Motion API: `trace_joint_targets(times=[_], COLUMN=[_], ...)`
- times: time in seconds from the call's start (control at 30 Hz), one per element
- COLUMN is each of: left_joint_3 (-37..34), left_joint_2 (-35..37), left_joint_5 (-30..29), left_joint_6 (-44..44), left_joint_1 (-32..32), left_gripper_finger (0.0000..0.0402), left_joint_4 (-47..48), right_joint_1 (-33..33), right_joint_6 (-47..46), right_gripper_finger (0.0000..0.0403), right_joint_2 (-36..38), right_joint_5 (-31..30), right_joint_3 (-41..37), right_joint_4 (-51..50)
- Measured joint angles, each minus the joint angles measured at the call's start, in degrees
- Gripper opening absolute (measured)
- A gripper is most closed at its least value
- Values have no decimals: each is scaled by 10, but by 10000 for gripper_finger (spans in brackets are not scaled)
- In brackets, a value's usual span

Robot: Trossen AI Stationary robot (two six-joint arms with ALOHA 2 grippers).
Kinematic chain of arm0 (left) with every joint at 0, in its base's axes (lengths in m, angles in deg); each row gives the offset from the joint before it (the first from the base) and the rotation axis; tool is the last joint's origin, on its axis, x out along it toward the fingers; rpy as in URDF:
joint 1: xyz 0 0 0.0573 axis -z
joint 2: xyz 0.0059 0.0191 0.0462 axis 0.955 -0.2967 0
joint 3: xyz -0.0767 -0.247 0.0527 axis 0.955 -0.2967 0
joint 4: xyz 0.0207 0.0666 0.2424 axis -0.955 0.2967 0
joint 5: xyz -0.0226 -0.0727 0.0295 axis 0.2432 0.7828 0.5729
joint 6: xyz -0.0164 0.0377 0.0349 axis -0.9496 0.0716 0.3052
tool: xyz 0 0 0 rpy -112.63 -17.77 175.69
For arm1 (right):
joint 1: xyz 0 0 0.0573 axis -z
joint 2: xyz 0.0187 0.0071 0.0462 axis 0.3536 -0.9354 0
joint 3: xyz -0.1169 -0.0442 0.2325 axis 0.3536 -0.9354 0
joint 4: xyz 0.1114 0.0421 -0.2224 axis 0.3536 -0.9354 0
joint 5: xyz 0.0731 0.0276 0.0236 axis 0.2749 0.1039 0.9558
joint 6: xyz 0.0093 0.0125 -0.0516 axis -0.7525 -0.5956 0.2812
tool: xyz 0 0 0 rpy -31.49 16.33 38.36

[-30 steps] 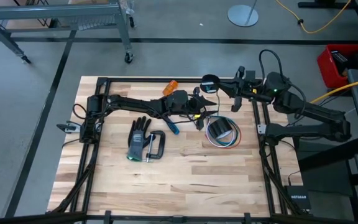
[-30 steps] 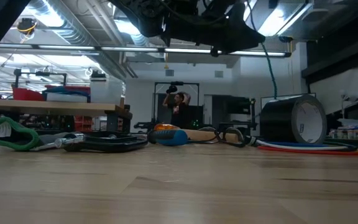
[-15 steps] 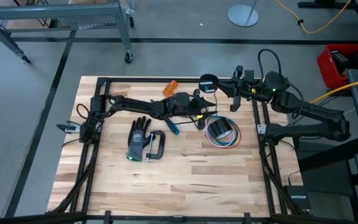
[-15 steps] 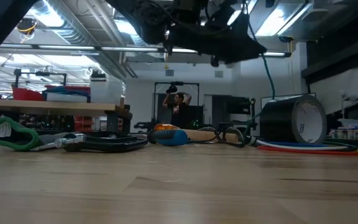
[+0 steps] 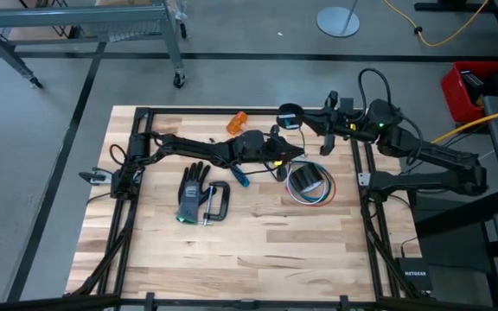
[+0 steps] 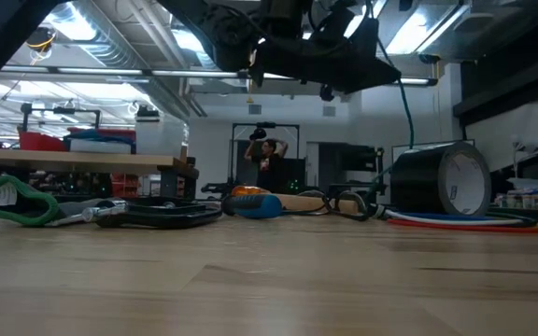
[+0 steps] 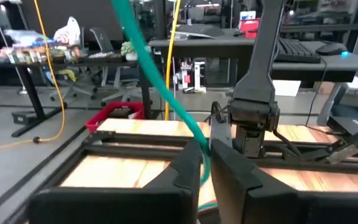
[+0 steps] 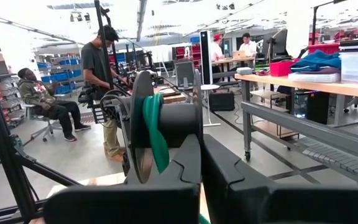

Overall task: Coil cords
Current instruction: Coil the green wire onto the spool

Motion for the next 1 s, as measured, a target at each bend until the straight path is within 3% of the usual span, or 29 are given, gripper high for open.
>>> trace_joint_targets(times=[0.17, 0.6, 0.73, 0.9, 1.0], left_joint_3=[0, 0, 0, 0, 0], left_joint_2=[0, 0, 0, 0, 0], left_joint_5=[4, 15, 11, 11, 11], left_joint_6=[-10, -3, 2, 2, -1], left_joint_1=[0, 7, 7, 7, 7], left_gripper_finger=[26, 100, 80, 14, 10], left_joint_4=[-2, -34, -30, -28, -24], right_joint_1=[0, 0, 0, 0, 0], right_joint_6=[0, 0, 0, 0, 0], right_gripper_finger=[1, 1, 1, 1, 1], right_joint_2=[0, -13, -15, -15, -12], right_joint_5=[0, 0, 0, 0, 2], right_joint_3=[0, 0, 0, 0, 0], right_joint_4=[0, 8, 8, 8, 6])
